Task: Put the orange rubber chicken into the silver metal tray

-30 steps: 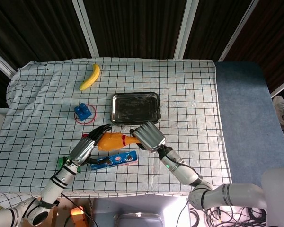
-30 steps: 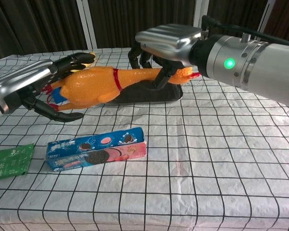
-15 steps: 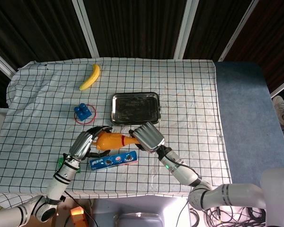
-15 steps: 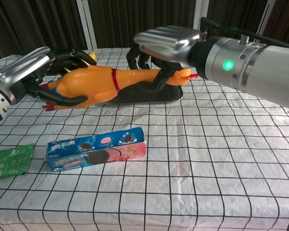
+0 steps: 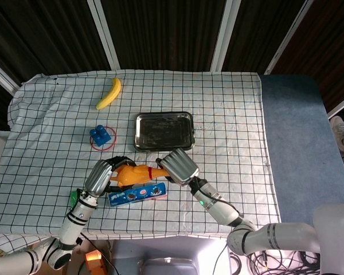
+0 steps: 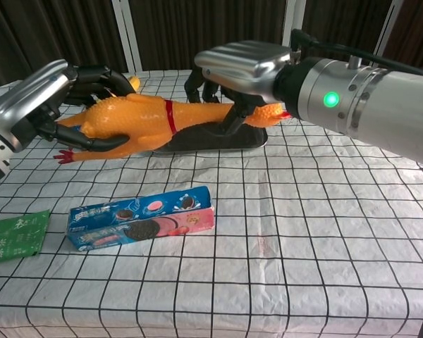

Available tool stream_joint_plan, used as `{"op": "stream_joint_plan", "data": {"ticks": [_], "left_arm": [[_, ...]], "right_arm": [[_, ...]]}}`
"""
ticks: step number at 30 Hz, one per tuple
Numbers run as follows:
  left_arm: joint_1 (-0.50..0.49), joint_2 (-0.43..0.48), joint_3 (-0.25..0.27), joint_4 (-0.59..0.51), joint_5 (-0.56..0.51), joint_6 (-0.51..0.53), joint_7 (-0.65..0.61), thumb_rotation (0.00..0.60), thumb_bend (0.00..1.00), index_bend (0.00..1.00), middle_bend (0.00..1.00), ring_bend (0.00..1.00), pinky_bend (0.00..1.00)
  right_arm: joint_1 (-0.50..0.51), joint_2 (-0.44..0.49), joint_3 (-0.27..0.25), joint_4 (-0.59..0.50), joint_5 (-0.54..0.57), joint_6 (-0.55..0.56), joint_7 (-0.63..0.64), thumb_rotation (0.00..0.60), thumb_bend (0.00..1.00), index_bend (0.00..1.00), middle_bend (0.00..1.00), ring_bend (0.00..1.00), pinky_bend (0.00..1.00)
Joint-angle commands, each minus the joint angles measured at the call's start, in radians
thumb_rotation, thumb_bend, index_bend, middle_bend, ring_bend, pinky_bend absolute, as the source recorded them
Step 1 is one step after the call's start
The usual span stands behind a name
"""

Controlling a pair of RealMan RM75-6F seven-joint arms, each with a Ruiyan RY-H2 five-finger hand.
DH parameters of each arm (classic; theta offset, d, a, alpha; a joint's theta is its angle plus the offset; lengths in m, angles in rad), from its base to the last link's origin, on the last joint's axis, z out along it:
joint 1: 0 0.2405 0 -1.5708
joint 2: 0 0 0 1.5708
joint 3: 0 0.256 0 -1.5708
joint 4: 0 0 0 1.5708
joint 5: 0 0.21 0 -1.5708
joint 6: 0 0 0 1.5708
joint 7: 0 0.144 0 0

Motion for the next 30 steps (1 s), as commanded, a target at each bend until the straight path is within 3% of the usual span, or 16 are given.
{"op": "stream_joint_plan", "data": {"ticks": [1, 2, 4, 6, 8, 12, 20, 25, 30], "left_arm": [[-0.001, 0.010, 0.016, 0.011, 0.008, -0.010, 0.023, 0.600, 0.47, 0.56, 0.80, 0.63, 0.70], [-0.004, 0.024, 0.024, 0.000, 0.002, -0.035, 0.026, 0.600, 0.41, 0.44, 0.68, 0.53, 0.62], [-0.007, 0.043, 0.027, -0.014, -0.009, -0.060, 0.038, 0.600, 0.34, 0.11, 0.31, 0.27, 0.38], [-0.004, 0.054, 0.023, -0.026, -0.016, -0.057, 0.040, 0.600, 0.31, 0.01, 0.13, 0.13, 0.25], [-0.002, 0.073, 0.023, -0.036, -0.019, -0.058, 0.037, 0.600, 0.29, 0.00, 0.03, 0.03, 0.19], [0.003, 0.130, 0.017, -0.072, -0.029, -0.063, 0.002, 0.600, 0.25, 0.00, 0.00, 0.00, 0.10], [0.053, 0.243, -0.008, -0.104, -0.046, 0.016, -0.006, 0.600, 0.25, 0.00, 0.00, 0.00, 0.07], [0.115, 0.310, -0.011, -0.089, -0.065, 0.085, -0.041, 0.600, 0.25, 0.00, 0.00, 0.00, 0.06], [0.154, 0.325, -0.003, -0.035, -0.087, 0.099, -0.100, 0.600, 0.25, 0.00, 0.00, 0.00, 0.06]], "right_arm": [[-0.001, -0.001, -0.001, 0.003, -0.003, 0.003, 0.001, 0.600, 0.47, 0.87, 0.75, 0.76, 0.81], [-0.001, -0.002, -0.001, 0.005, -0.004, 0.005, 0.002, 0.600, 0.47, 0.87, 0.75, 0.76, 0.81], [-0.003, -0.001, -0.002, 0.008, -0.007, 0.005, 0.004, 0.600, 0.47, 0.87, 0.75, 0.76, 0.81], [-0.005, 0.003, -0.006, 0.011, -0.011, 0.004, 0.007, 0.600, 0.47, 0.87, 0.75, 0.76, 0.81], [-0.008, 0.011, -0.011, 0.011, -0.020, 0.004, 0.013, 0.600, 0.47, 0.87, 0.75, 0.76, 0.81], [-0.019, 0.034, -0.024, 0.016, -0.047, 0.008, 0.024, 0.600, 0.47, 0.87, 0.75, 0.76, 0.81], [-0.028, 0.049, -0.017, 0.090, -0.049, 0.002, 0.053, 0.600, 0.47, 0.87, 0.75, 0.76, 0.81], [-0.009, -0.025, 0.010, 0.277, -0.052, 0.018, 0.055, 0.600, 0.47, 0.87, 0.75, 0.76, 0.81], [0.042, -0.179, 0.037, 0.576, -0.092, 0.009, 0.132, 0.600, 0.47, 0.87, 0.75, 0.75, 0.80]]}}
